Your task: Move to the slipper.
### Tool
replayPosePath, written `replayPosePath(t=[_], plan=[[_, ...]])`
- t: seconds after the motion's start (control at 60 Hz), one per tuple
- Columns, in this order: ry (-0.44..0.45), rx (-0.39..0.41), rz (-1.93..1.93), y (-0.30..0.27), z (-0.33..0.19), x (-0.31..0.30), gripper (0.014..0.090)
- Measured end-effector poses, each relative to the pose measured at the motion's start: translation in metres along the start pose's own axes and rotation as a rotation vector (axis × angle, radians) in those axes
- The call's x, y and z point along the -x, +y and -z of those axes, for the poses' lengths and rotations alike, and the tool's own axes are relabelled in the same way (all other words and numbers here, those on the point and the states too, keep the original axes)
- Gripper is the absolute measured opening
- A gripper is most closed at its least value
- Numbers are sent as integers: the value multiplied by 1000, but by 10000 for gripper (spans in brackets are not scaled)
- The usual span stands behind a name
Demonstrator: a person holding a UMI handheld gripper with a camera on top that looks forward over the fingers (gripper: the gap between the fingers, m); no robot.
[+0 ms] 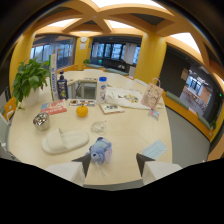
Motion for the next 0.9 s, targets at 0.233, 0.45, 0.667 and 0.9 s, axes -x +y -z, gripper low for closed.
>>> replayPosePath(t=[0.233,0.45,0.667,0.9], plan=[[-27,31,5,31,22,38,857],[-141,59,5,54,20,122,857],[-199,15,5,35,-27,195,860],[-217,9,-13,24,-71,227,861]])
